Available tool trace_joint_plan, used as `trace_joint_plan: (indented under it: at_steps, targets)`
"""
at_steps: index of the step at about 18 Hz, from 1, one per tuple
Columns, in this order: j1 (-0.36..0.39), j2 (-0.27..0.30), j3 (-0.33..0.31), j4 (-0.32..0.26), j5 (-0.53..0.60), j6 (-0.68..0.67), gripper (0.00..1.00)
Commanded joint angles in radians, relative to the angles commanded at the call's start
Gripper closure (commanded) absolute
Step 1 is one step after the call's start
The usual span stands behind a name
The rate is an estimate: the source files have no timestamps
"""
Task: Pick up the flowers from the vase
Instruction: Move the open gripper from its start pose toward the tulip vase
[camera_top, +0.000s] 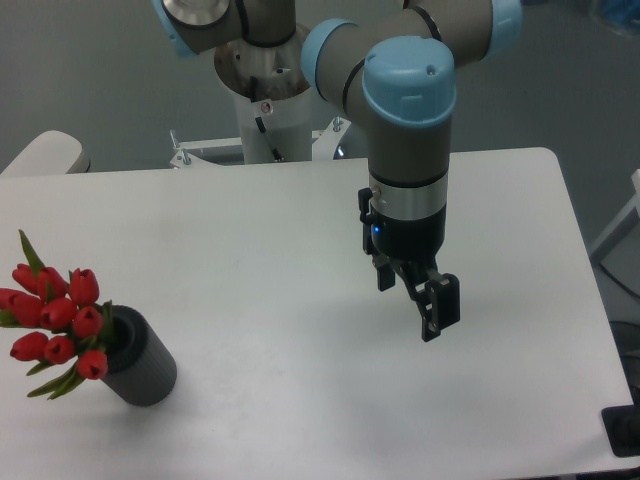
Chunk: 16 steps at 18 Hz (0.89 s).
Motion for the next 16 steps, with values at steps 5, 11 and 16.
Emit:
trace_joint_plan:
  at_steps: [5,11,16]
  targets:
    - [-0.002,0.006,-0.025,0.006,0.0,-0.005,0.0]
    - [-0.015,0.014,-0.035,-0.008,-0.006,-0.038,0.0]
    - [-0.048,0.017,-0.044,-0.009,-0.057,-0.141,0.0]
